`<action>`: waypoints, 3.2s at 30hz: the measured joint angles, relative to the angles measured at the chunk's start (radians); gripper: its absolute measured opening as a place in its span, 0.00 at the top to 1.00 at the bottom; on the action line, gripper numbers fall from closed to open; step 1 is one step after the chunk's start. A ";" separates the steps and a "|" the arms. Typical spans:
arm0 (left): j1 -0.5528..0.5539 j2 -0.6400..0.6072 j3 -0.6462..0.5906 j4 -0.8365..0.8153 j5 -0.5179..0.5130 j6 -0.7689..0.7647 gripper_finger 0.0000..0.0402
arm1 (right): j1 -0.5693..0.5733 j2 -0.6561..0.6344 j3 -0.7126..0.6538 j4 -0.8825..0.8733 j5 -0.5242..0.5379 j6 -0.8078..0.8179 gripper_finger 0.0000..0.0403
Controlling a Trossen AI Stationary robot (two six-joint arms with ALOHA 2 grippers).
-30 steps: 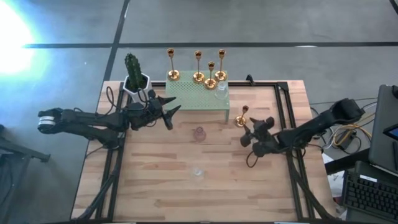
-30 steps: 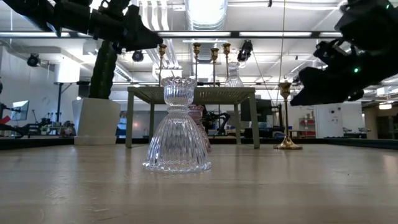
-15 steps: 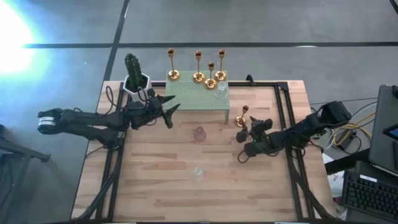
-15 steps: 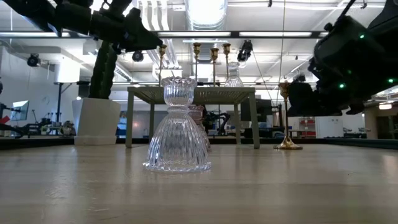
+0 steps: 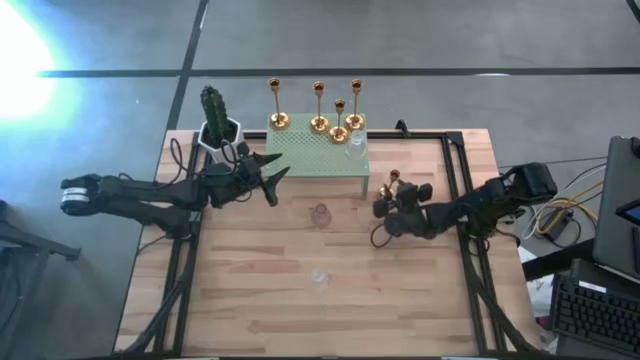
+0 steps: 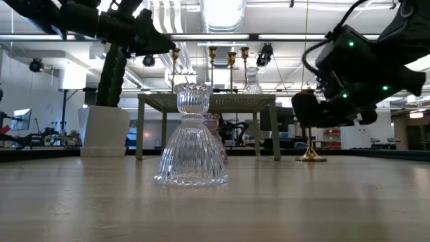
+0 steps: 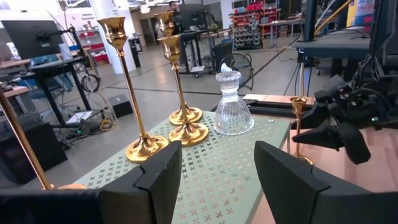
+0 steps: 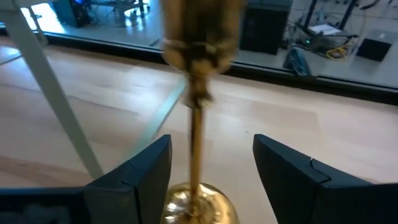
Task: Pick & Place candle stick holders
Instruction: Put the gold candle holder on the shelf
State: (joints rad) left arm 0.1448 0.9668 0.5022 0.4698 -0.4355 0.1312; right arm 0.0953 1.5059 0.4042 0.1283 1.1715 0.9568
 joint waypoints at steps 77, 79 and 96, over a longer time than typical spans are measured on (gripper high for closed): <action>-0.009 0.380 0.326 0.054 0.895 -0.100 0.49 | 0.024 -0.065 0.787 -0.121 -0.971 -0.942 0.98; -0.010 0.380 0.326 0.054 0.895 -0.096 0.49 | 0.024 -0.064 0.786 -0.110 -0.971 -0.942 0.98; -0.010 0.381 0.327 0.136 0.895 -0.094 0.49 | 0.019 -0.064 0.784 -0.067 -1.000 -0.942 0.98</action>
State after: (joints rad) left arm 0.1352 1.3476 0.8288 0.6056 0.4595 0.0372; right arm 0.1144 1.4422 1.1877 0.0612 0.1710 0.0151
